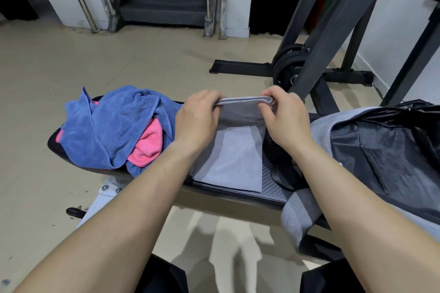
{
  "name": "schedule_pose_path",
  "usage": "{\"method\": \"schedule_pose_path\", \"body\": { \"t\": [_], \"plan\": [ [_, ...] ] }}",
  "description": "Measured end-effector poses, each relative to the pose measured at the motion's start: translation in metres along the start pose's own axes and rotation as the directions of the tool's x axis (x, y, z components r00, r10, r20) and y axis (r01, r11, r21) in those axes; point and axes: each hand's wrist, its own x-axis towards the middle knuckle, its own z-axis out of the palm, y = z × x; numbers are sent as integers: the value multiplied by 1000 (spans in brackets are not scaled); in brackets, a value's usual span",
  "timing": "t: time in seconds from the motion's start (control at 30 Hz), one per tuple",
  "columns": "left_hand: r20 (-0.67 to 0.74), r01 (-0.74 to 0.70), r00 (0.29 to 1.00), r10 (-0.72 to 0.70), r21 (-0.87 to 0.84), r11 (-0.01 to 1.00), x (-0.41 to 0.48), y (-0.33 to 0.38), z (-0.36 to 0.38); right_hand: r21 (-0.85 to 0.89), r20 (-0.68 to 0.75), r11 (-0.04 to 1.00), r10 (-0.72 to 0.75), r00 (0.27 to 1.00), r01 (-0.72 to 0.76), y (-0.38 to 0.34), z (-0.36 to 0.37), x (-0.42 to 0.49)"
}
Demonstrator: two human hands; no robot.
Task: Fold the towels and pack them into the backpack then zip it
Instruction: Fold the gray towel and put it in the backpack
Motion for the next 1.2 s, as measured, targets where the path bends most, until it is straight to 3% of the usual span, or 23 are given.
{"method": "schedule_pose_path", "body": {
  "t": [0.1,0.17,0.27,0.4,0.63,0.87,1.03,1.2],
  "plan": [
    [-67,-47,997,38,-129,991,-2,11,-20,105,-56,994,-24,998,30,-22,-19,-10],
    [-24,-66,998,64,-127,990,-13,12,-32,151,0,988,-23,1000,23,-30,-30,-25],
    [191,-85,977,98,-75,994,-43,7,-44,131,179,991,3,984,-26,-27,-39,-54],
    [443,-118,891,97,22,993,-83,-11,-43,76,360,996,26,933,-57,-17,-39,-83],
    [344,-250,919,194,126,960,-108,-3,-47,26,408,999,9,913,-21,-19,-34,-109],
    [412,-348,879,239,213,913,-111,-11,-47,-145,504,979,-54,862,146,-17,-26,-119],
    [503,-344,842,194,225,912,-110,-12,-42,-269,551,942,-20,834,201,-19,-26,-120],
    [510,-239,854,101,212,948,-99,-5,-46,-262,526,955,21,850,138,-30,-29,-110]
  ]
}}
